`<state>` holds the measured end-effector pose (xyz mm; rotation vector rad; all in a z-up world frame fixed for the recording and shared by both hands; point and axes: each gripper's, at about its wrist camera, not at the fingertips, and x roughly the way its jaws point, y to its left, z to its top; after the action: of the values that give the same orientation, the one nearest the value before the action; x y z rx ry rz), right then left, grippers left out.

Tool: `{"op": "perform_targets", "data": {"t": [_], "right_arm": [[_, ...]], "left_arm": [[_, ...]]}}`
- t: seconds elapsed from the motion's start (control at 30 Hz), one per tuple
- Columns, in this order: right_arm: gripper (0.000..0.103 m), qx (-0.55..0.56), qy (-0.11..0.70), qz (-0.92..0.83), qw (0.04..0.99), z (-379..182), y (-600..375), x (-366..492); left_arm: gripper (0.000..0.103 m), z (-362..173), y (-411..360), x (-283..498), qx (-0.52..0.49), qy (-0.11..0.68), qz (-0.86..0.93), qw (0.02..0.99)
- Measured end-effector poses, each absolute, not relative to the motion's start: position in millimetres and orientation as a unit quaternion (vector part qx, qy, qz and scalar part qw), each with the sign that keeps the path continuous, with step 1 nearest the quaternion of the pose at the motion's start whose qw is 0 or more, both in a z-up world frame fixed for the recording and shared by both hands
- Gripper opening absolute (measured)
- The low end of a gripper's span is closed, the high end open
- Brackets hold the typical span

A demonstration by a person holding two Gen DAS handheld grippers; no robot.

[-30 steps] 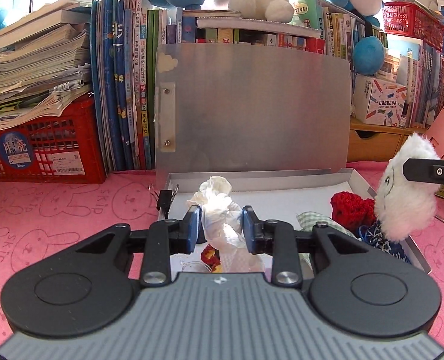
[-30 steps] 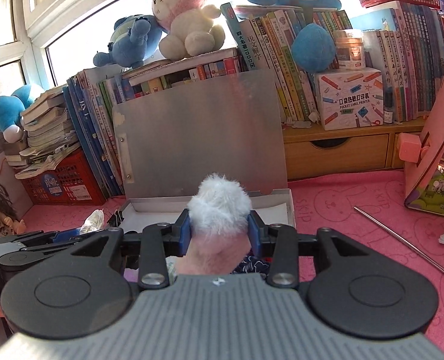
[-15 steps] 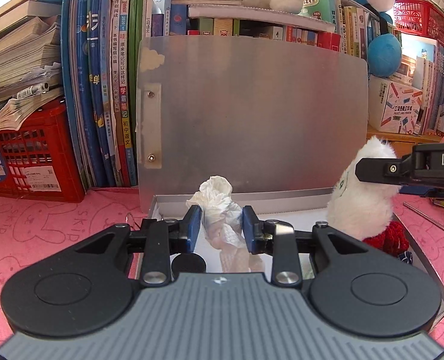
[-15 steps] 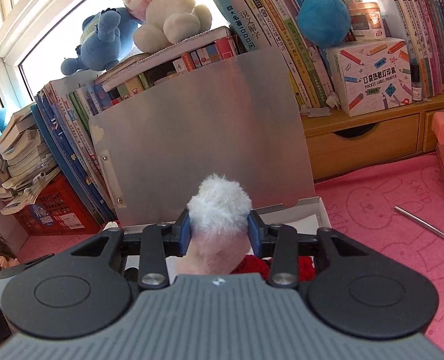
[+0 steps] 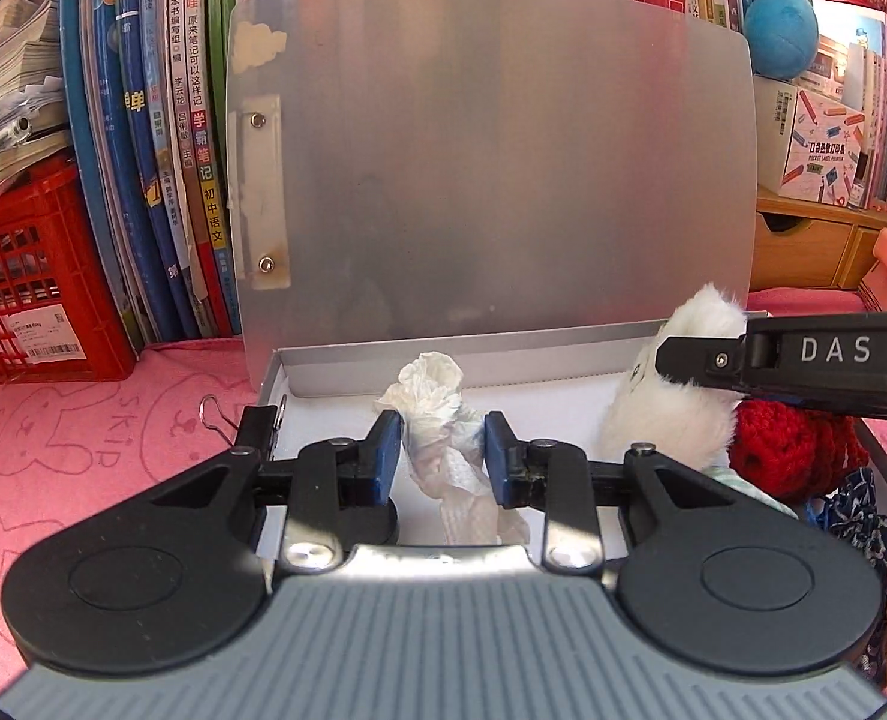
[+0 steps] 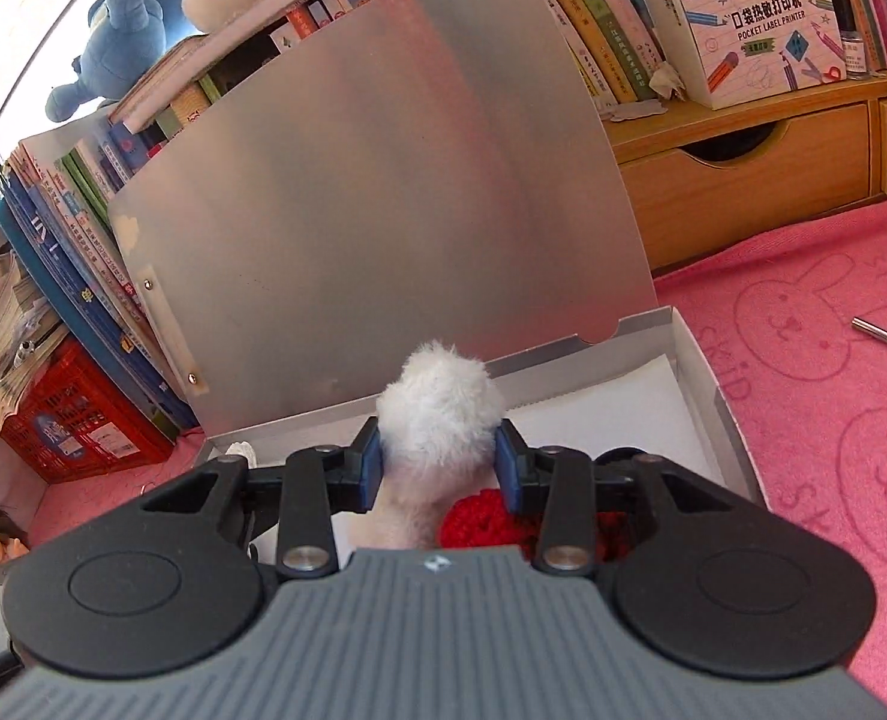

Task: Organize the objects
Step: 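Carry plush in right tool while left tool carries tissue over the box, then open right tool to drop plush in box while left tool releases tissue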

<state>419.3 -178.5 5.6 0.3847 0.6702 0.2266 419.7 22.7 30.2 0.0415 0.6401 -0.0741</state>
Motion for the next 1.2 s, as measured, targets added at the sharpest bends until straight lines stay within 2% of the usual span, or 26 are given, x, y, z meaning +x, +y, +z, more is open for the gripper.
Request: {"op": "perform_targets", "data": {"t": [0.37,0.47,0.53,0.6,0.63,0.77,0.9,1.03,1.2], "right_arm": [[0.043,0.170,0.332,0.116,0.921,1.0,-177.2,419.7],[0.054,0.171,0.332,0.114,0.920,-0.4,-177.8,419.6],[0.056,0.173,0.332,0.114,0.920,-0.9,-178.3,419.5],[0.059,0.176,0.332,0.115,0.920,-1.1,-179.1,419.4],[0.063,0.175,0.333,0.112,0.920,-1.2,-179.0,419.6],[0.067,0.172,0.332,0.110,0.921,-1.2,-177.9,418.3],[0.075,0.166,0.327,0.112,0.923,-0.6,-176.6,416.1],[0.085,0.170,0.325,0.111,0.924,1.5,-177.6,414.4],[0.089,0.174,0.319,0.108,0.926,6.7,-181.9,409.0]], "left_arm": [[0.036,24.4,18.6,431.9,0.030,0.354,-0.026,0.935],[0.037,24.6,19.7,434.4,0.026,0.359,-0.022,0.933],[0.037,24.8,20.3,436.2,0.024,0.364,-0.020,0.931],[0.044,24.9,20.3,437.4,0.023,0.369,-0.016,0.929],[0.046,23.0,22.7,434.6,0.023,0.370,-0.014,0.929],[0.052,23.0,24.9,433.9,0.022,0.371,-0.009,0.928],[0.066,22.5,24.4,431.4,0.022,0.371,-0.010,0.928],[0.071,25.5,24.7,429.3,0.023,0.364,-0.005,0.931],[0.077,32.2,25.8,421.9,0.018,0.354,-0.003,0.935]]}}
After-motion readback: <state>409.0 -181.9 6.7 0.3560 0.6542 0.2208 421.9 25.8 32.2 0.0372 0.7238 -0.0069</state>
